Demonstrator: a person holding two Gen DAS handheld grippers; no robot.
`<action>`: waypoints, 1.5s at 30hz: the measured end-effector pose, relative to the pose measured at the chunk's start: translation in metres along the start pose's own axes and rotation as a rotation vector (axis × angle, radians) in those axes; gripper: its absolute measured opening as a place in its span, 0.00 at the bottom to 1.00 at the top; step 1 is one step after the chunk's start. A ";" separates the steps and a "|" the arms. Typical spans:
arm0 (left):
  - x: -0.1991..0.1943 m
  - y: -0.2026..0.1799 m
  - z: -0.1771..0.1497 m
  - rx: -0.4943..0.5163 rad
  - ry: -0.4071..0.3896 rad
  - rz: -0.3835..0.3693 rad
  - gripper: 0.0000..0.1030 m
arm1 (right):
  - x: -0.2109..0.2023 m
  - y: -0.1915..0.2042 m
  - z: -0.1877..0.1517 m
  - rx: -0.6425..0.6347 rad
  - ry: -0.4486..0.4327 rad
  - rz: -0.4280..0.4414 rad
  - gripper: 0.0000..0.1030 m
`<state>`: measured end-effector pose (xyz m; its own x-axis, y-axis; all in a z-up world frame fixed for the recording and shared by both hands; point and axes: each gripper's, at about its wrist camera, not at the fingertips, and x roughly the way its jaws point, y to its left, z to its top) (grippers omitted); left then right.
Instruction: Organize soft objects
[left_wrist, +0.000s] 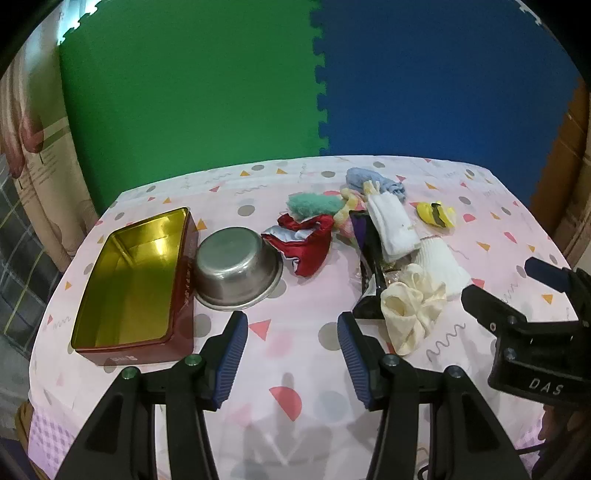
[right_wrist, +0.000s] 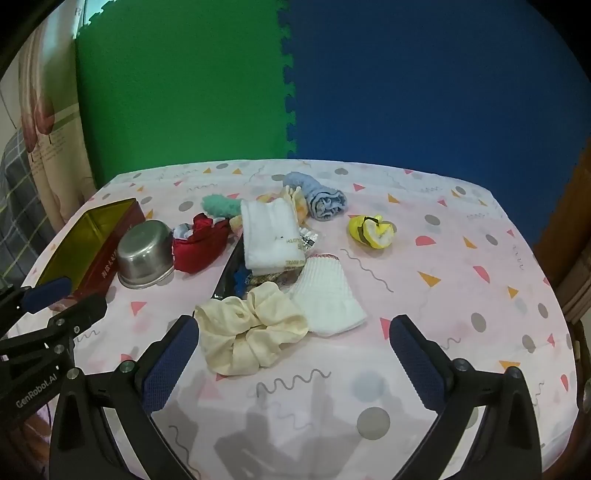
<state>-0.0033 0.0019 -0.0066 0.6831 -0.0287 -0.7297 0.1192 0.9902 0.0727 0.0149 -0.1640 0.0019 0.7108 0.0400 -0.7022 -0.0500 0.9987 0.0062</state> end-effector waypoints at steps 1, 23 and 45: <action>0.001 0.000 -0.001 0.003 0.004 -0.002 0.50 | 0.000 0.000 0.000 0.000 0.000 0.000 1.00; 0.010 -0.005 -0.003 0.020 0.070 0.039 0.50 | 0.002 0.000 -0.001 0.001 0.005 -0.007 1.00; 0.013 -0.007 -0.004 0.019 0.085 0.030 0.50 | 0.000 -0.005 0.004 0.009 0.008 -0.005 0.99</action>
<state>0.0016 -0.0049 -0.0197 0.6233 0.0135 -0.7819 0.1141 0.9876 0.1079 0.0179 -0.1684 0.0047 0.7055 0.0345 -0.7079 -0.0397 0.9992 0.0091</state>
